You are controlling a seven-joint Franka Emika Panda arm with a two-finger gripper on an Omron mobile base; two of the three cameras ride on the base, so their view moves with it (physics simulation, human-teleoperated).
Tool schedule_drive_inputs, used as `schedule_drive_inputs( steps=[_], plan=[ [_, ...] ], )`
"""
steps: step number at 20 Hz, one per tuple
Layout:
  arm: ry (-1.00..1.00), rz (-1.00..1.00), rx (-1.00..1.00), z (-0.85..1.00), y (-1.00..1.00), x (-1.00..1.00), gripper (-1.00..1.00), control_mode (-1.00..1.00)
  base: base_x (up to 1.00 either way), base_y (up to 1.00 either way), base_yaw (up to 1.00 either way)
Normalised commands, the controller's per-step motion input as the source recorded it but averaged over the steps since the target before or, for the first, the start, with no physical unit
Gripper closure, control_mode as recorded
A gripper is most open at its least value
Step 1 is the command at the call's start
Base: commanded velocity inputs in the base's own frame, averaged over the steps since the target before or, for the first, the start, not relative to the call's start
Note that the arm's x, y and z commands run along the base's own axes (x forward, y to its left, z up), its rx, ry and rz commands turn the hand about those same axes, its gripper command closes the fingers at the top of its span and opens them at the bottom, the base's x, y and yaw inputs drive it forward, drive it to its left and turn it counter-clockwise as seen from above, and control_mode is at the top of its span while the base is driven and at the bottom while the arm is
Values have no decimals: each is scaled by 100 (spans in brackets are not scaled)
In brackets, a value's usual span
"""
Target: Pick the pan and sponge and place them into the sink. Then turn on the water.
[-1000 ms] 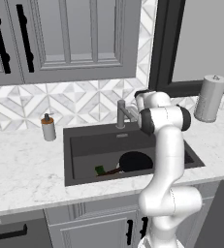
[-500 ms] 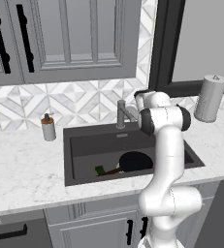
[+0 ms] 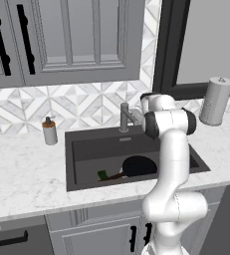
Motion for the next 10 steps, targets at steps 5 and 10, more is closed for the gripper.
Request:
schedule_drive_inputs(
  steps=[5,10],
  plan=[
    [2,-15,20,0,-5,5,100,-100,0,0,0],
    [8,-23,15,0,-16,3,100,-100,0,0,0]
  ],
)
